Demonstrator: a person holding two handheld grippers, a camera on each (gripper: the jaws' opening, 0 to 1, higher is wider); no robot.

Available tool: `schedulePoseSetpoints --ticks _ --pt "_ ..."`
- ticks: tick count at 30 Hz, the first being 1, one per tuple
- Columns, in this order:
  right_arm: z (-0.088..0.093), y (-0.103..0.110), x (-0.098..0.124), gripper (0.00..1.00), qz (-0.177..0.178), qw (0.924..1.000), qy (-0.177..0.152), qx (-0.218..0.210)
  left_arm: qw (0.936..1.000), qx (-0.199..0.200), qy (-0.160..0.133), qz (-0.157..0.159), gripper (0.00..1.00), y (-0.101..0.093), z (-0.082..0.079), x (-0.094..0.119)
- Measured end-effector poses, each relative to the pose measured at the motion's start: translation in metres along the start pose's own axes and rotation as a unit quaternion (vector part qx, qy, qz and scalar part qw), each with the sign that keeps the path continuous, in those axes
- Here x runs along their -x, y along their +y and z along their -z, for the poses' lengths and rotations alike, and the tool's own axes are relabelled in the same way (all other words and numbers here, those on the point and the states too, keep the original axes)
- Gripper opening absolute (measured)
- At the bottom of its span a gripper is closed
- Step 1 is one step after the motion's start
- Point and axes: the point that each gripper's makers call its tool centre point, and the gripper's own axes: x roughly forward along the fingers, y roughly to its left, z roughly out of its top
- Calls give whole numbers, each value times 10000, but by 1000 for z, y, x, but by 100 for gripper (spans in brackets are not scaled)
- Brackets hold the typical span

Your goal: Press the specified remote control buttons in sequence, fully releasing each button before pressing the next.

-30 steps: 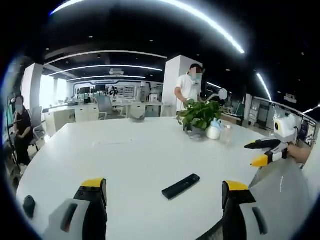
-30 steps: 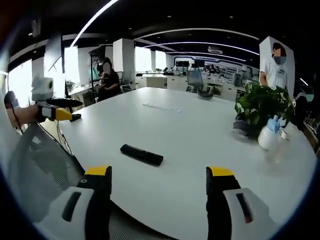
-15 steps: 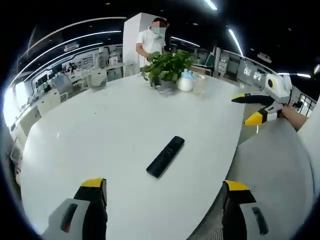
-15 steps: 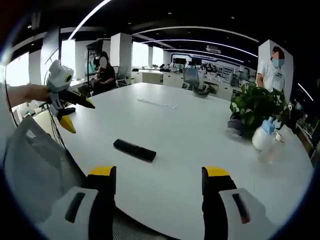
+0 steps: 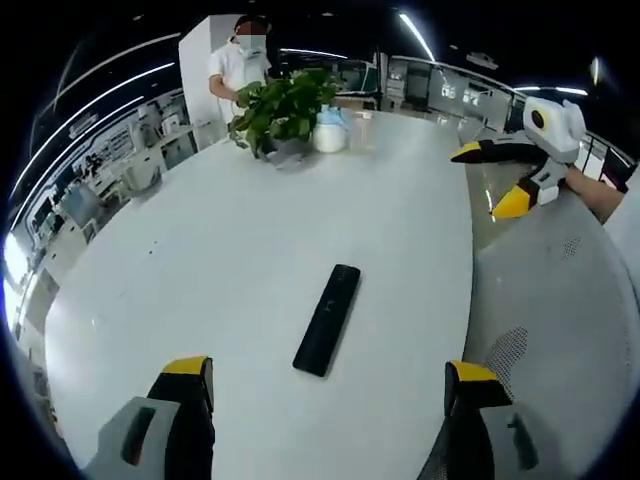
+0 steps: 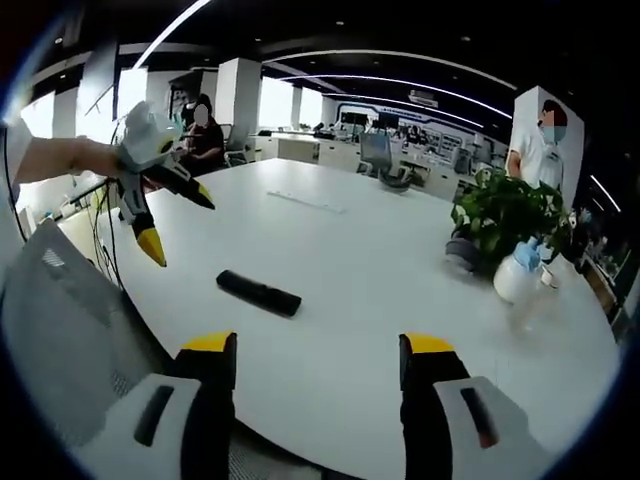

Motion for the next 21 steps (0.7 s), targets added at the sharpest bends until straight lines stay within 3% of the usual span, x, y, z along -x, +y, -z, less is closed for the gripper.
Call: schedulePoseSetpoints --ticks 7,10,21 --pt "5 1 -2 66 29 9996 169 209 9987 -458 201 -42 98 4 5 -11" --pt "6 1 -2 65 37 9994 212 255 9985 -461 281 43 89 3 7 -15" --pt "14 -2 -2 61 110 9980 445 424 9951 -692 629 329 88 1 10 -36"
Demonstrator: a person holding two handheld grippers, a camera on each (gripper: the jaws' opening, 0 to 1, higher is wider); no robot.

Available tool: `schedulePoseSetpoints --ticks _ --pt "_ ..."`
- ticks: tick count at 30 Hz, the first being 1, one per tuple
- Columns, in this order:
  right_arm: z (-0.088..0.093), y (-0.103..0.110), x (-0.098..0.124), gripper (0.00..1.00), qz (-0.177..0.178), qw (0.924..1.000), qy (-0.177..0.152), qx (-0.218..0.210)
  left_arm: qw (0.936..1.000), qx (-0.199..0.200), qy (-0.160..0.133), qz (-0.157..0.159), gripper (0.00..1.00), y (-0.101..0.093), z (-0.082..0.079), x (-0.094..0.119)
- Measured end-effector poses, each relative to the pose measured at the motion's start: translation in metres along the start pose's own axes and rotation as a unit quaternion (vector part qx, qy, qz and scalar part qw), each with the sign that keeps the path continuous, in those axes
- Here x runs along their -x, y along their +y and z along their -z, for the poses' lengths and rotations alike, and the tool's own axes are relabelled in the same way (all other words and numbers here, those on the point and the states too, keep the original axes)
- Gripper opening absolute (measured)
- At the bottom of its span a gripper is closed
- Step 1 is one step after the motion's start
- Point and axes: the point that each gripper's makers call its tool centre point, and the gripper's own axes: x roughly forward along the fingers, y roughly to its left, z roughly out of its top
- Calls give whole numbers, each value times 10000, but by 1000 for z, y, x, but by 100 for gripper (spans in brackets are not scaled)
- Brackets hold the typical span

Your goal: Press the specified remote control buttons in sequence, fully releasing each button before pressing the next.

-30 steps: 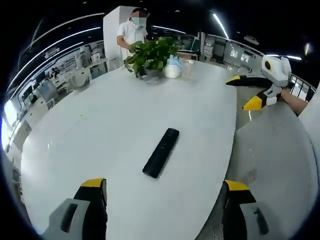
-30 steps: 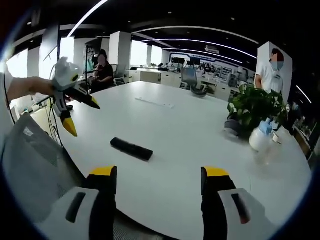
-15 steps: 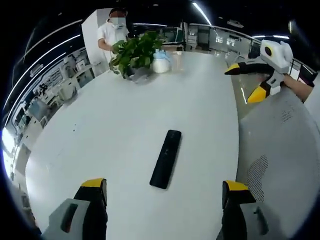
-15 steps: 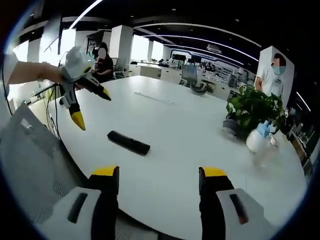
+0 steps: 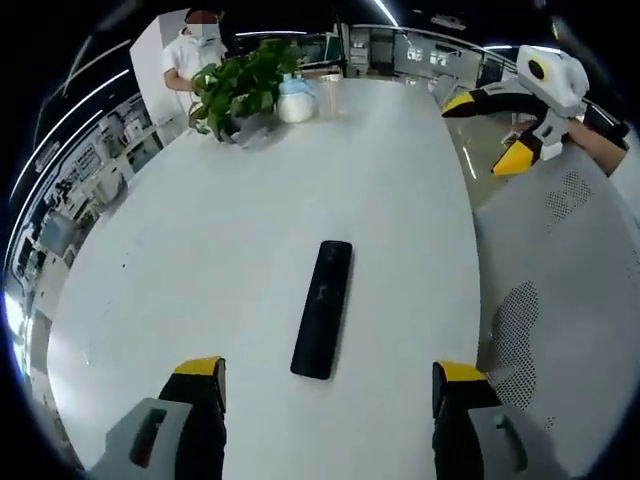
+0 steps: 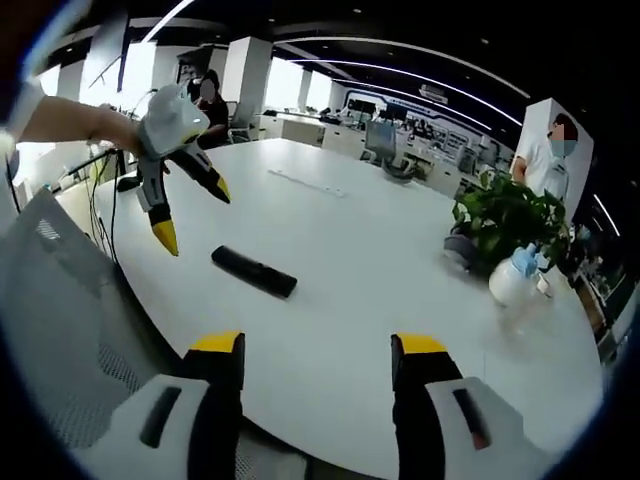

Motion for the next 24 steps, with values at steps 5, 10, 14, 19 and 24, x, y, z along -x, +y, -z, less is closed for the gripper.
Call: schedulePoseSetpoints --ticks 5,10,14,19,24 --pt "4 -1 -1 59 22 9999 100 36 9999 -35 131 89 88 1 1 -10" --pt "5 -1 -1 57 10 9999 127 -10 9992 -86 326 192 88 0 5 -19" --pt "7 0 -2 56 -20 9998 175 27 9986 -163 441 222 87 1 6 -25" --pt "9 1 -2 54 -21 9996 255 85 9973 -288 579 357 87 -4 9 -30" --pt "11 0 -2 53 -21 9996 291 32 9963 -221 694 461 87 0 12 -35"
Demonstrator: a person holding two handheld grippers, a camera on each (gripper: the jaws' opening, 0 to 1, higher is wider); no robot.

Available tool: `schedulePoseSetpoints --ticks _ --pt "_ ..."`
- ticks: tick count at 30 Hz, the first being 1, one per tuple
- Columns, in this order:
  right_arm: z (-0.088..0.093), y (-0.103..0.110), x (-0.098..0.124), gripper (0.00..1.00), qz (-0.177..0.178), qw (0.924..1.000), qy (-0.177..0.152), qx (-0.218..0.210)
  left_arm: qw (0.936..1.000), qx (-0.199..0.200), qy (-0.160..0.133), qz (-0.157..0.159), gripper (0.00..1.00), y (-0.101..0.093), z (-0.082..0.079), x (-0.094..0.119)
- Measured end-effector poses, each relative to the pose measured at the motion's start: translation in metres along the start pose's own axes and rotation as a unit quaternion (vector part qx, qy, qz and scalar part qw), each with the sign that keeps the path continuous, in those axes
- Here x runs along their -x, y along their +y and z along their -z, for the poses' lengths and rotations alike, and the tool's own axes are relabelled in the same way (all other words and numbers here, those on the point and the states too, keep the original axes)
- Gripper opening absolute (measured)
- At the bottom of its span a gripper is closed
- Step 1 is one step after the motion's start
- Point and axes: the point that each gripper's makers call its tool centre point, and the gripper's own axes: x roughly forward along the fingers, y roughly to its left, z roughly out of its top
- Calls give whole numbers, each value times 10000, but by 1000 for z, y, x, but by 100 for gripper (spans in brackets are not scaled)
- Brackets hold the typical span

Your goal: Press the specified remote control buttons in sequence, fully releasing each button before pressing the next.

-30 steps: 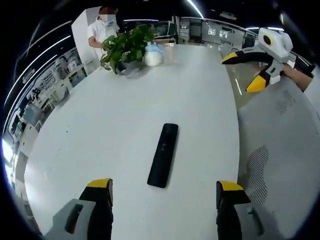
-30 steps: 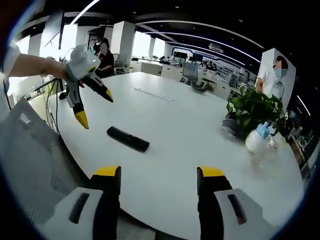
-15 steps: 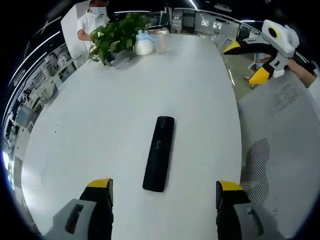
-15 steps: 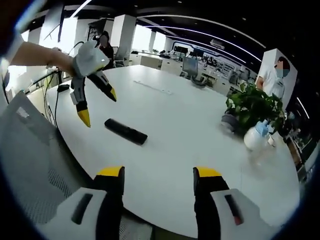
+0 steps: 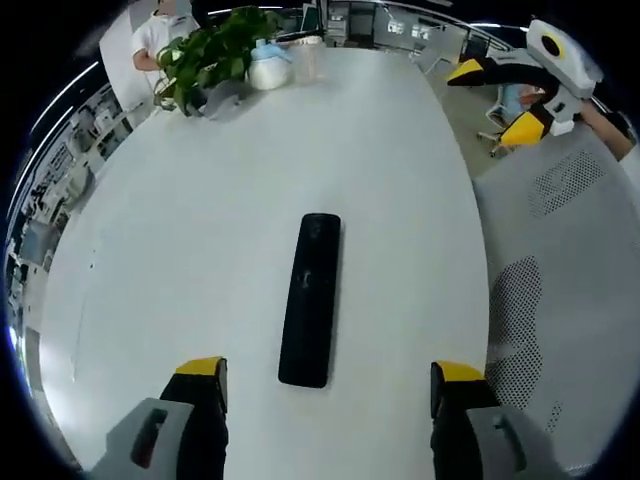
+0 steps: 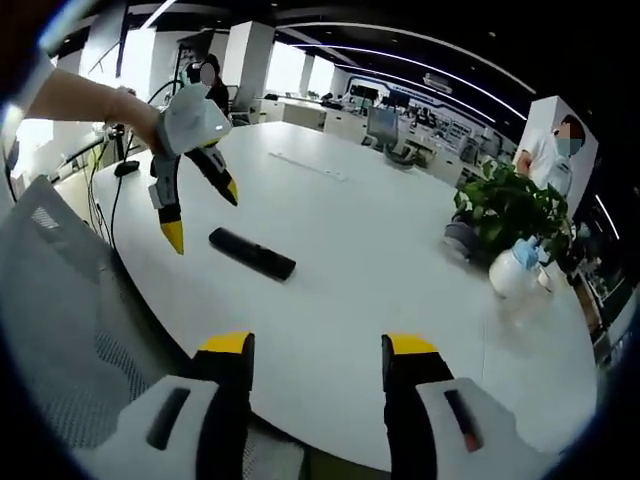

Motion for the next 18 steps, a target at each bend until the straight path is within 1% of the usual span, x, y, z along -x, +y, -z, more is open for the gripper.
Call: schedulePoseSetpoints --ticks 4,7,10,14,18 --pt "1 0 -1 53 -6 10000 42 54 10000 26 56 13 87 3 0 -2" --pt "3 -8 0 58 227 9997 82 101 9998 -100 152 54 87 2 0 -4" --pt "4 -6 -1 57 134 9999 81 -16 9996 -172 236 55 87 3 1 -7" --pt "5 -5 -1 57 138 9998 137 86 9996 -122 260 80 87 5 0 -10" --pt "6 -6 -1 56 163 9997 179 100 9992 -180 334 100 87 4 1 -12"
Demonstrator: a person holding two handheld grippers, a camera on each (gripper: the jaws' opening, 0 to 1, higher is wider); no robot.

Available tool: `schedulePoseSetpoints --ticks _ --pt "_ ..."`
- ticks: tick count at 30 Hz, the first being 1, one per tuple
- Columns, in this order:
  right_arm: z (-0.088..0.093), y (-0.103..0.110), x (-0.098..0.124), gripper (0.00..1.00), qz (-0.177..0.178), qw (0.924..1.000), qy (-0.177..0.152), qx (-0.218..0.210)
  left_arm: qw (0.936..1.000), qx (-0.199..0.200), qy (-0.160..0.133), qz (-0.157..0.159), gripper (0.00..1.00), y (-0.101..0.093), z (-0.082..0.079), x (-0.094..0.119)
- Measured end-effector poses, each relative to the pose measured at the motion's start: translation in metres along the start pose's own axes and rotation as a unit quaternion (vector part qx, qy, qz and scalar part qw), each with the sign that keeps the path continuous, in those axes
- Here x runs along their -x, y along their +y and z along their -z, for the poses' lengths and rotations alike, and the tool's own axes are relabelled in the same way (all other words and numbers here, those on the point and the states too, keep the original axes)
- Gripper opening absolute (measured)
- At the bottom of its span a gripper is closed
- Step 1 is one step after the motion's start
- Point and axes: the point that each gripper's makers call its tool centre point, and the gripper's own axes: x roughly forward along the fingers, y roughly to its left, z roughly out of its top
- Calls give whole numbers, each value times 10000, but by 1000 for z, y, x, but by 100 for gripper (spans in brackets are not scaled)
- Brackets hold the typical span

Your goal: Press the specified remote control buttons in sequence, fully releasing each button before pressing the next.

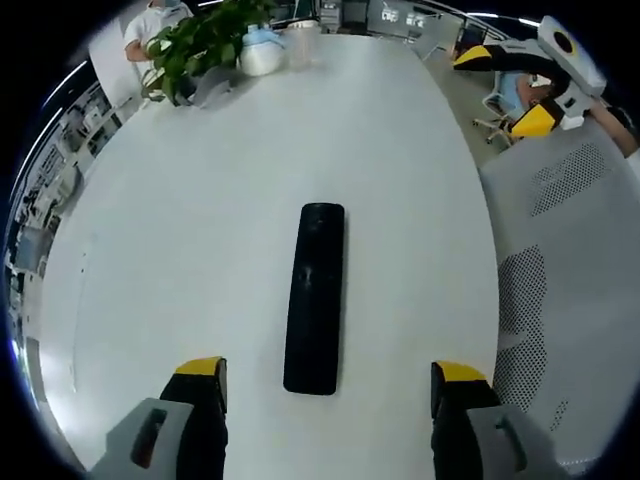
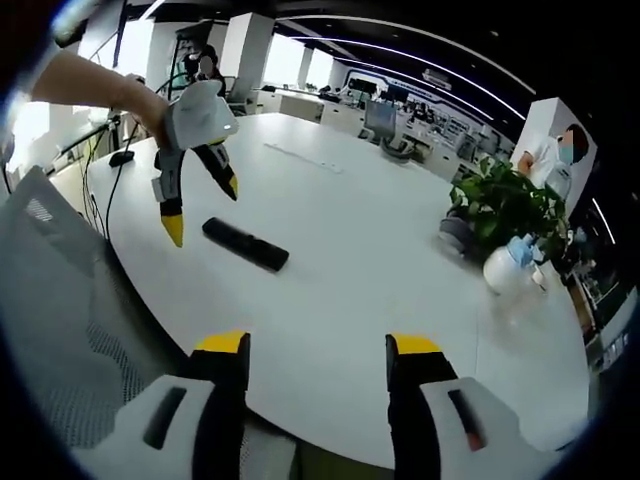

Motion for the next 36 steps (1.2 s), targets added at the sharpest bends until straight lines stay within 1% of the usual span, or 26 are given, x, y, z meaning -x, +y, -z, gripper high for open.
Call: schedulePoseSetpoints --ticks 5,9,15,23,27,36 --pt "1 -1 -1 56 14 10000 33 -20 9999 -83 96 28 87 -1 3 -3" --pt "2 -1 -1 56 10 10000 45 -18 9999 -96 109 -23 87 2 3 -5" --pt "3 -1 -1 55 4 10000 70 -11 9999 -73 138 -4 87 4 6 -6" --pt "5 -1 -1 54 -3 9999 110 -3 9997 -39 216 84 87 5 9 -11" --pt "5 -3 -1 54 51 9999 121 -2 9995 -27 275 136 87 6 10 -16" --pt "7 -8 0 54 146 9997 134 -149 9992 31 344 213 86 7 11 -20"
